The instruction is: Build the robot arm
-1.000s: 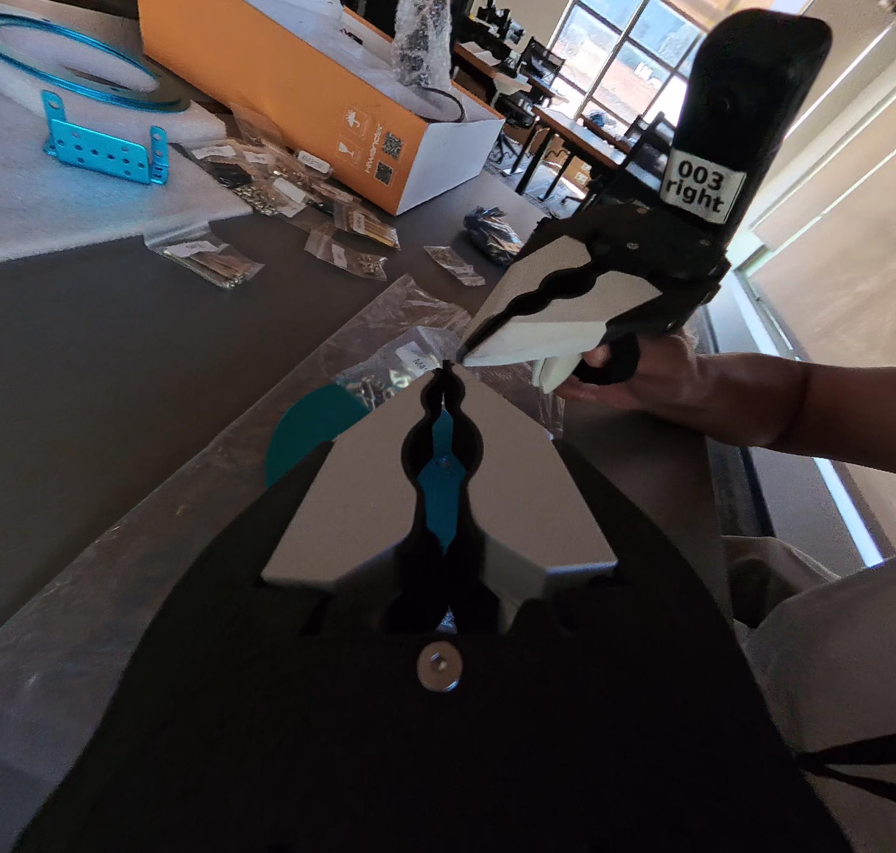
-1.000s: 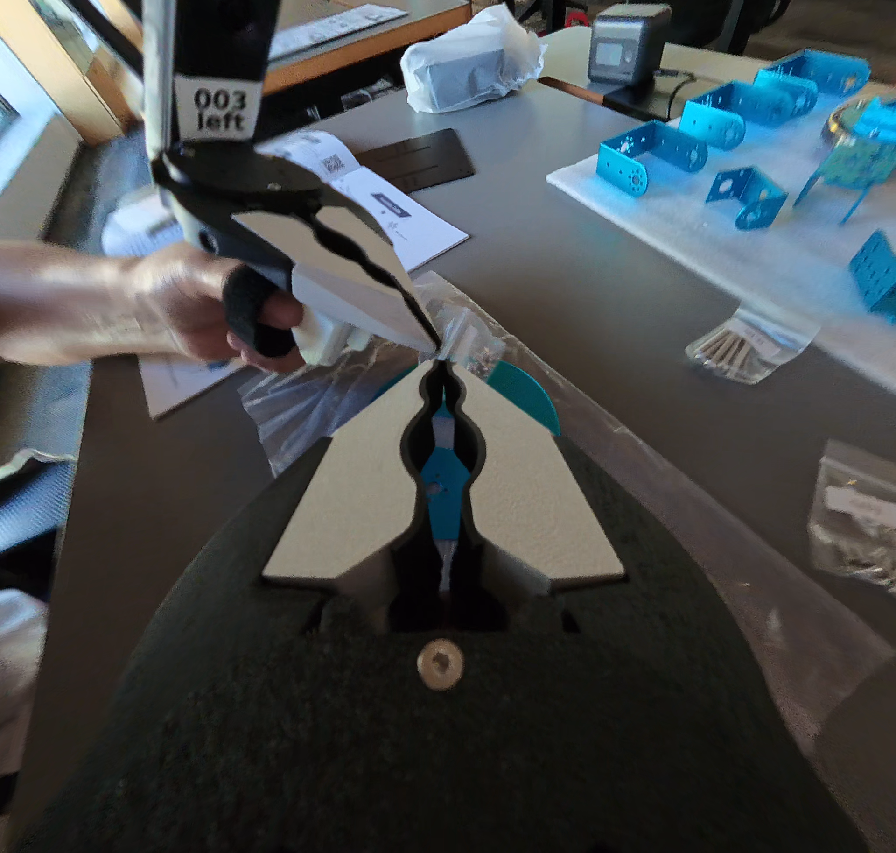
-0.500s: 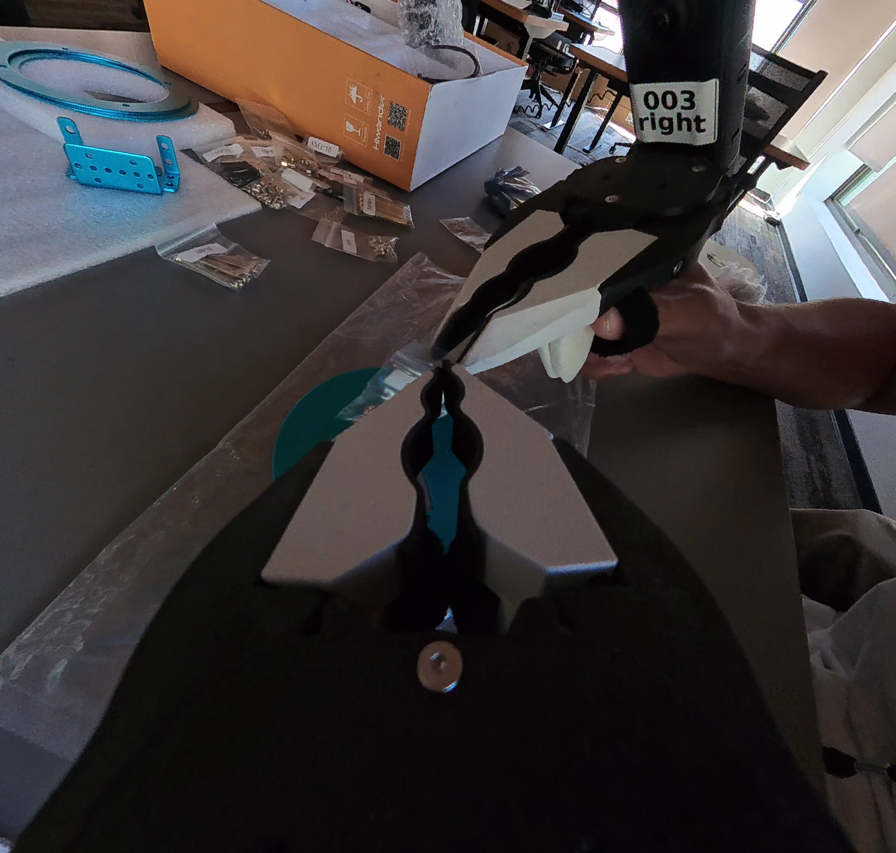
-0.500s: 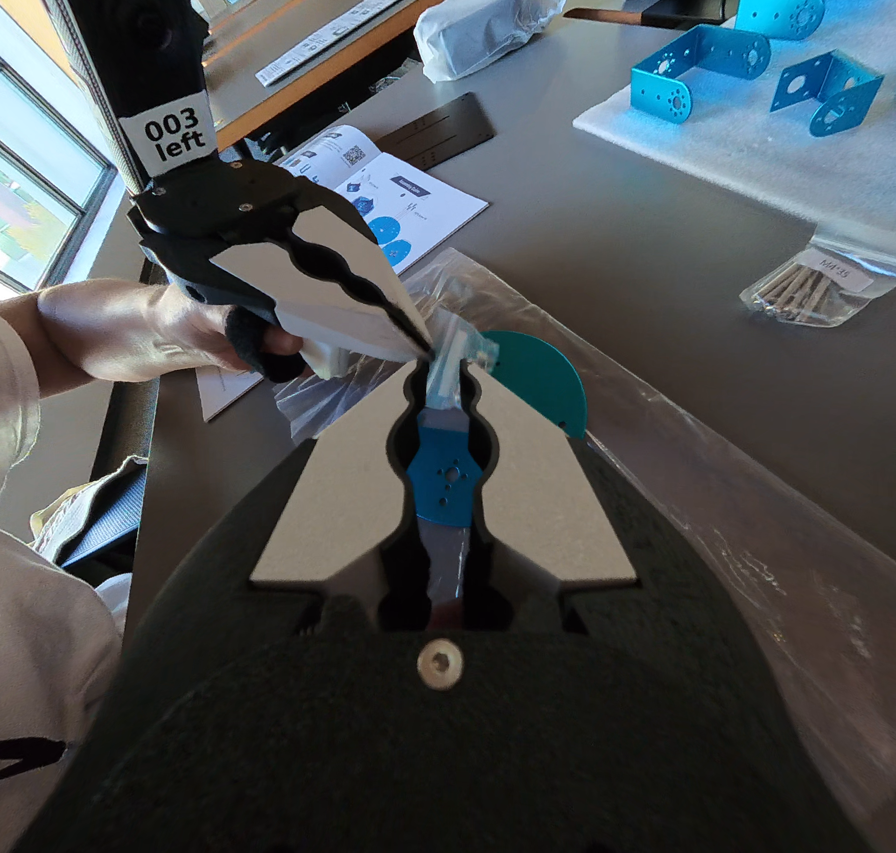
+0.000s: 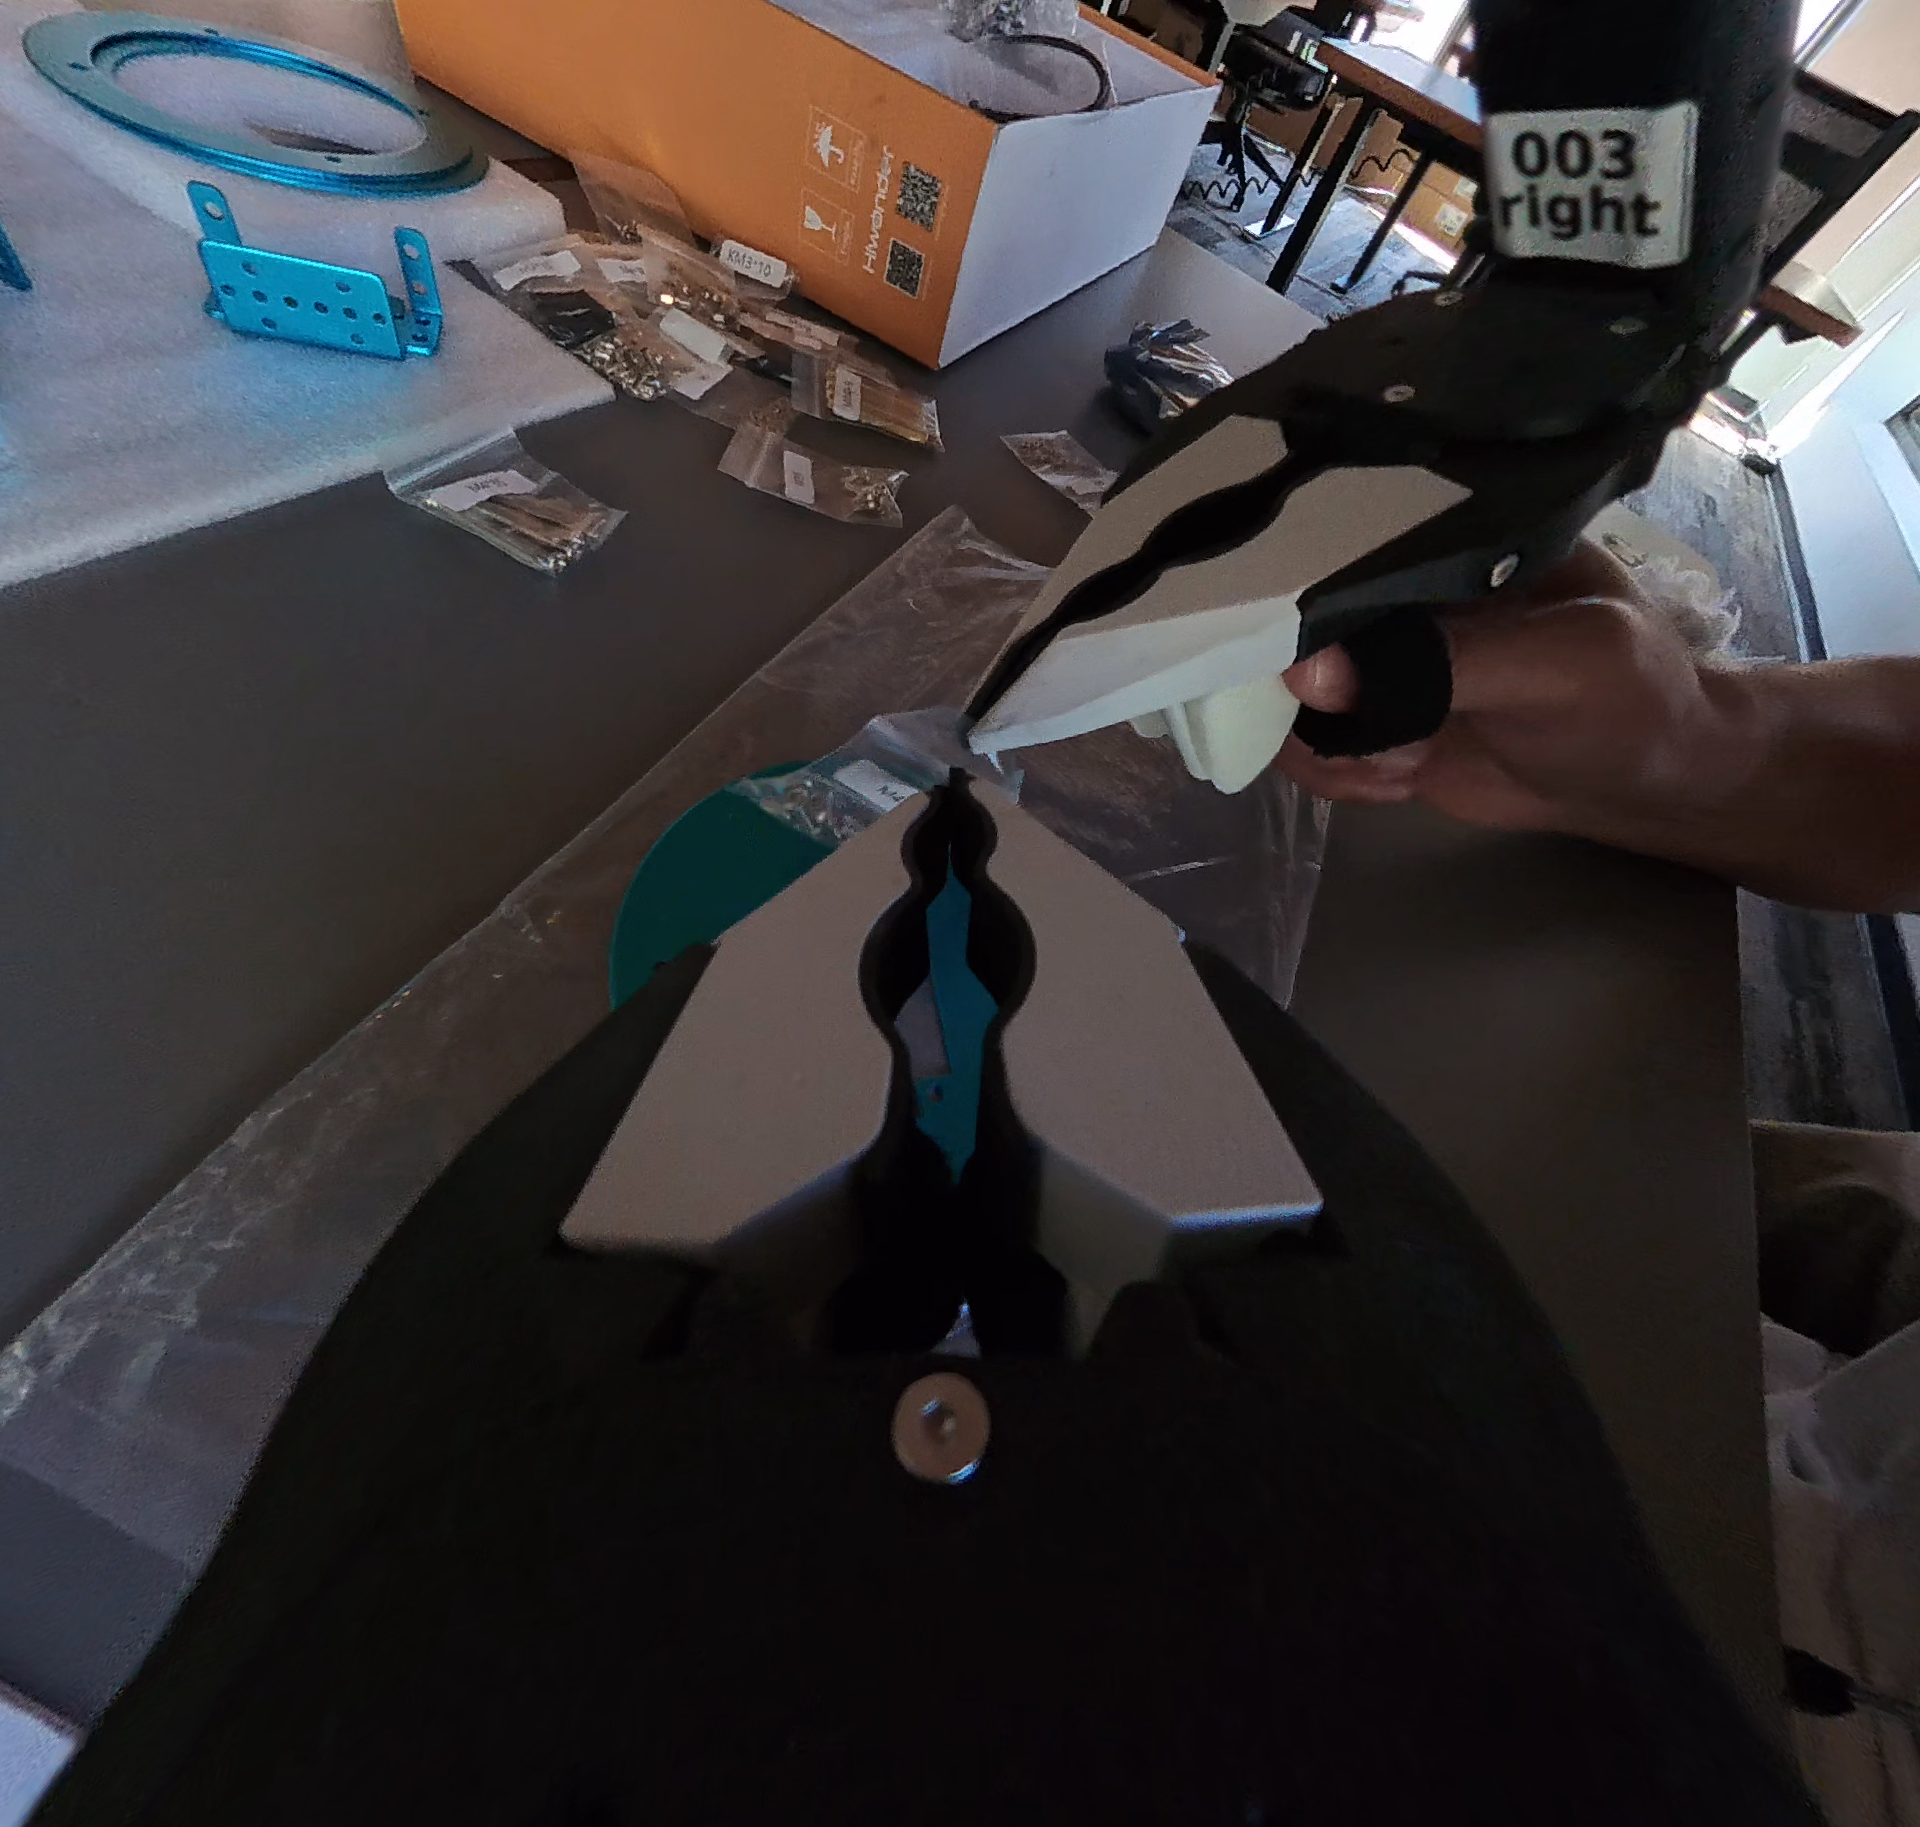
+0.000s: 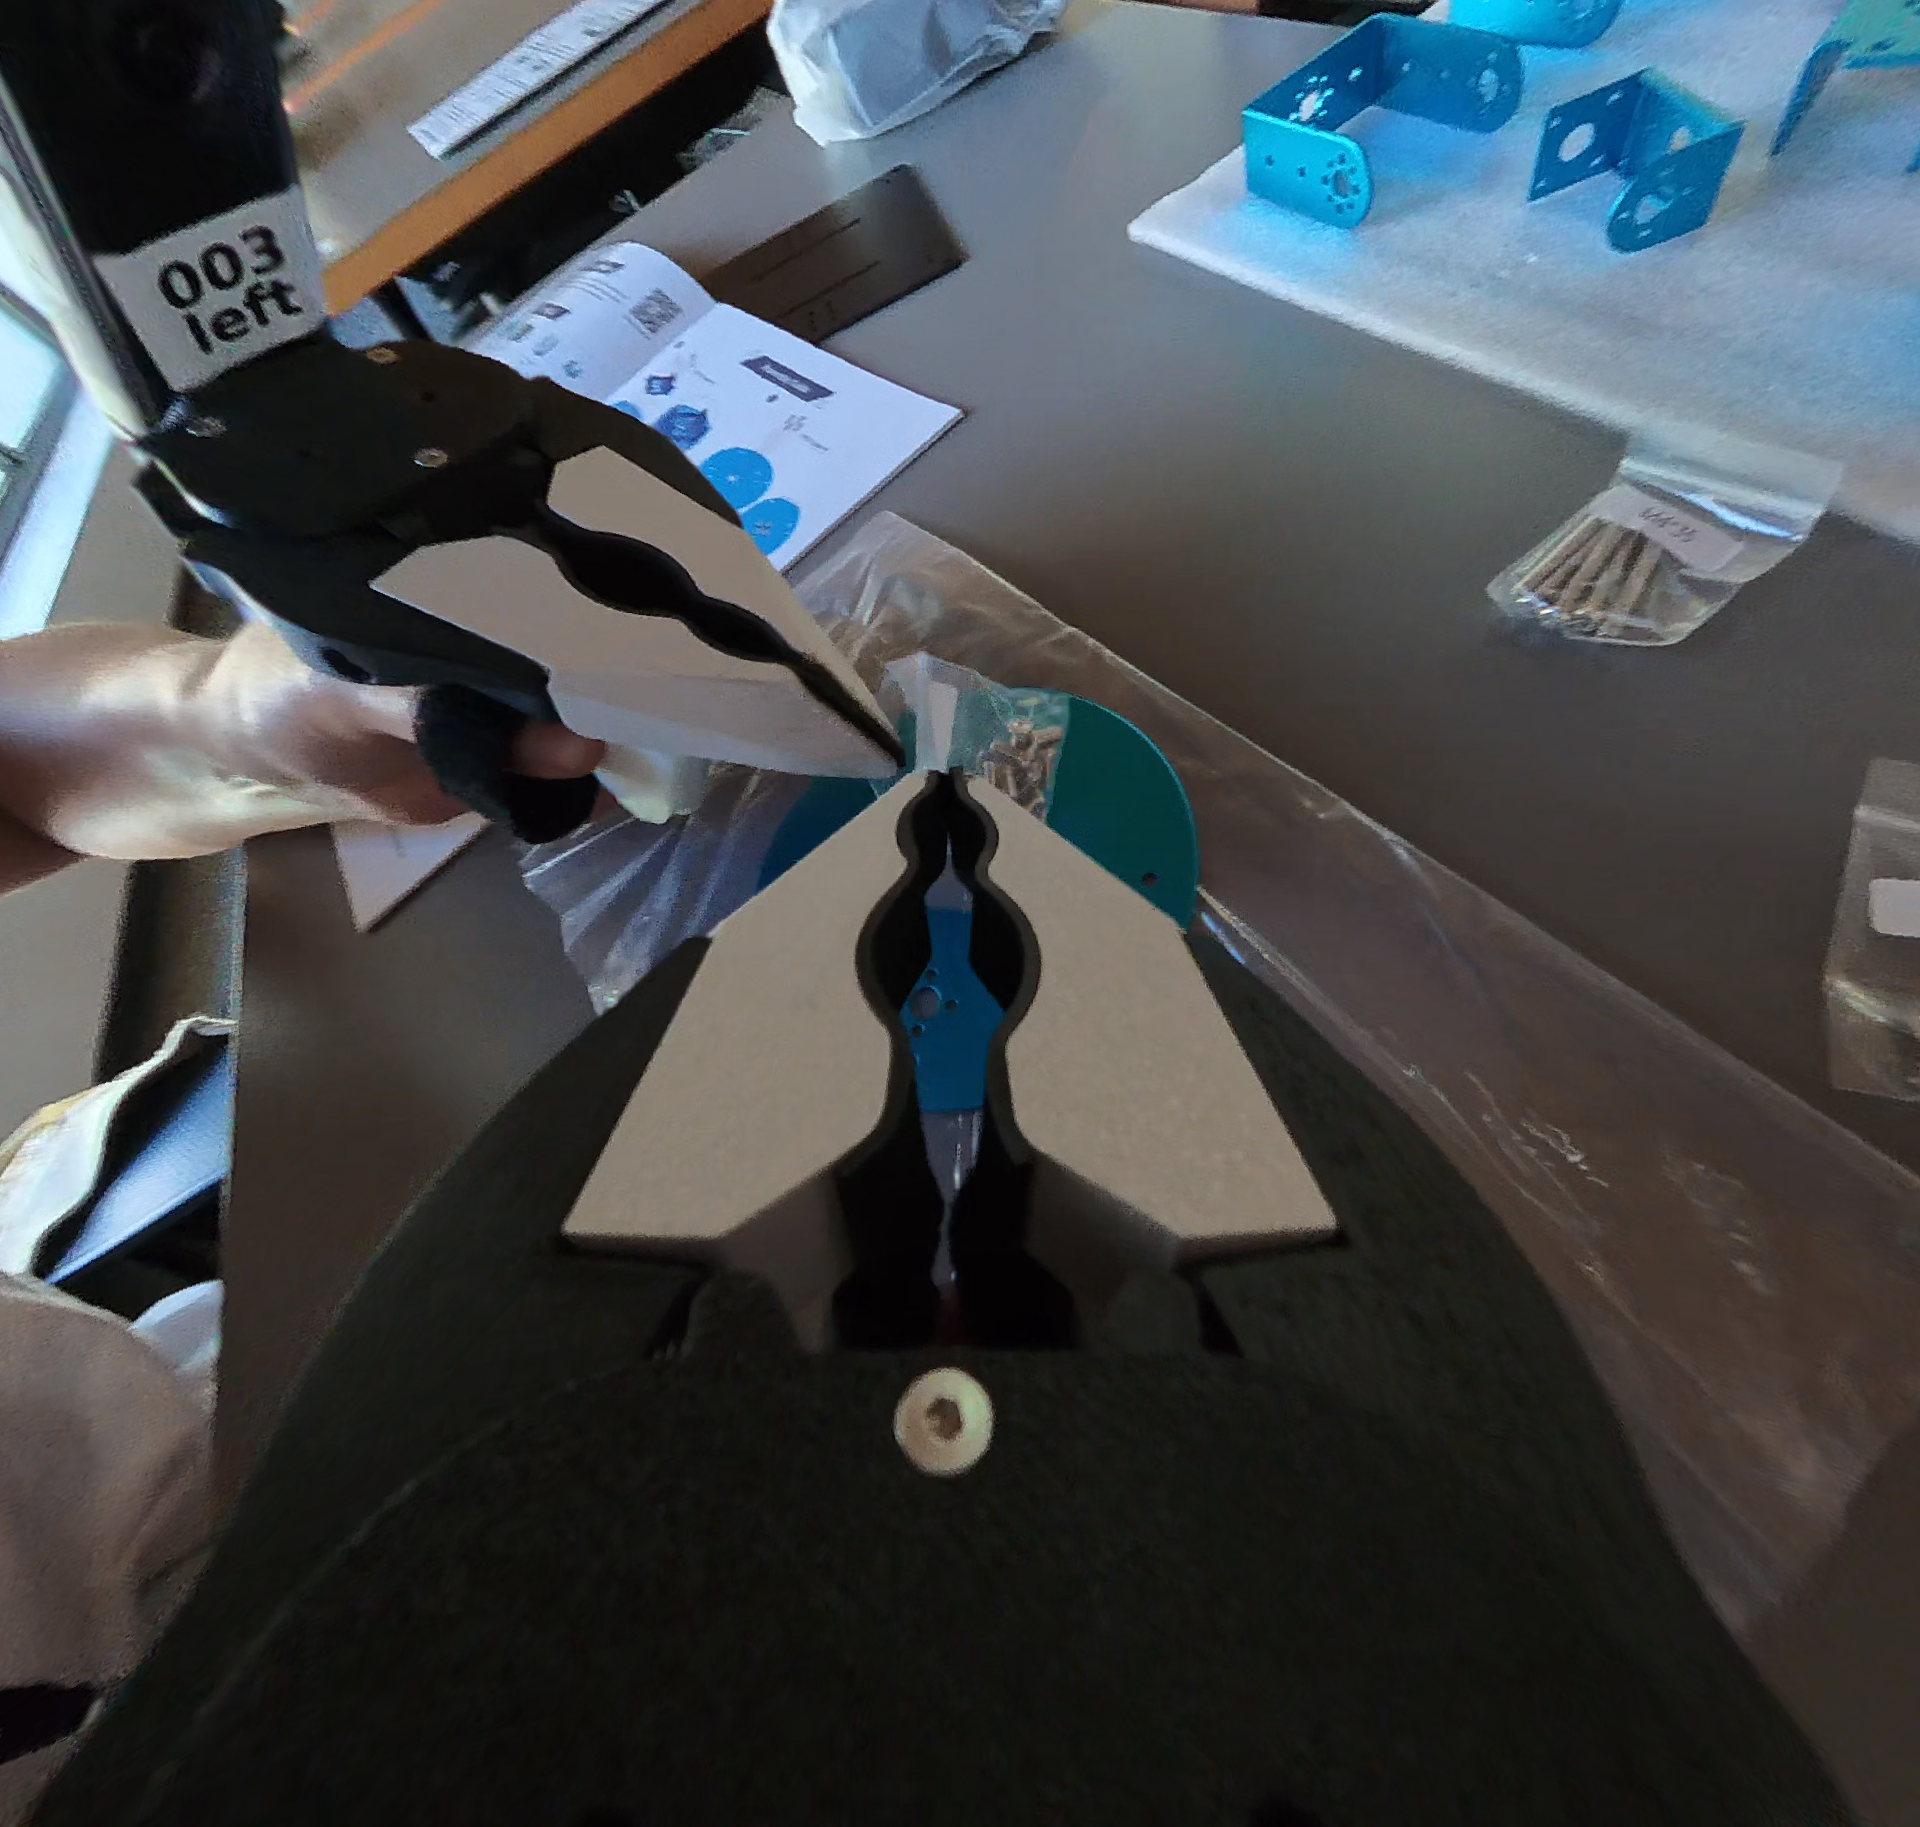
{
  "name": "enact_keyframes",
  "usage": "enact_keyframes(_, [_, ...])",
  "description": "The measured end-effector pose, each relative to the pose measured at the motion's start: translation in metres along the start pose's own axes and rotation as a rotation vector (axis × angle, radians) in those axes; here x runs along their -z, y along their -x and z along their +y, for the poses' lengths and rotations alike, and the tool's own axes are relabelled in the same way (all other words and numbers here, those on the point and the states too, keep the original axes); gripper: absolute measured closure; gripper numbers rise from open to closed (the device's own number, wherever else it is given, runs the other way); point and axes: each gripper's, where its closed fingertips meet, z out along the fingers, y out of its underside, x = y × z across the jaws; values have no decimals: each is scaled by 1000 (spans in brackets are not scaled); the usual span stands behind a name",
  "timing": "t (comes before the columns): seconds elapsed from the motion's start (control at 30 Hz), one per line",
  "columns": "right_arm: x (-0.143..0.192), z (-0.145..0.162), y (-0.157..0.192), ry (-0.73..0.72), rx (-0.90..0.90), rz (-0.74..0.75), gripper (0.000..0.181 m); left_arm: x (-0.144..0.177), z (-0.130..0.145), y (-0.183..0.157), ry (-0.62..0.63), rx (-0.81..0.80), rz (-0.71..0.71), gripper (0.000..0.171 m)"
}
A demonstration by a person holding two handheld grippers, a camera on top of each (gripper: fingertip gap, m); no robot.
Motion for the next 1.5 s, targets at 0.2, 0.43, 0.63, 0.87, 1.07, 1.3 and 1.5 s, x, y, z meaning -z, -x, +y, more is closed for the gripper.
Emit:
enact_keyframes(0.2, [4, -3, -11, -4, 78, 128, 181, 1, 0, 3, 3, 61, -8, 171])
enact_keyframes(0.43, [4, 3, -3, 82, 213, 26, 179, -1, 4, 1, 32, 115, 43, 171])
enact_keyframes(0.63, [14, 7, 42, 87, 636, -111, 142, -1, 9, -8, 80, 70, 70, 171])
enact_keyframes(0.87, [5, 25, 46, 177, 838, 23, 132, 1, 10, -15, 101, -18, 44, 171])
enact_keyframes(1.07, [3, 28, 31, 229, 805, 97, 134, 3, 9, -15, 101, -15, 54, 171])
enact_keyframes(1.3, [-1, 36, 24, 283, 874, 168, 138, 4, 10, -23, 122, -35, 97, 171])
enact_keyframes(1.5, [5, 30, 29, 256, 829, 129, 154, 4, 6, -22, 96, 57, 137, 171])
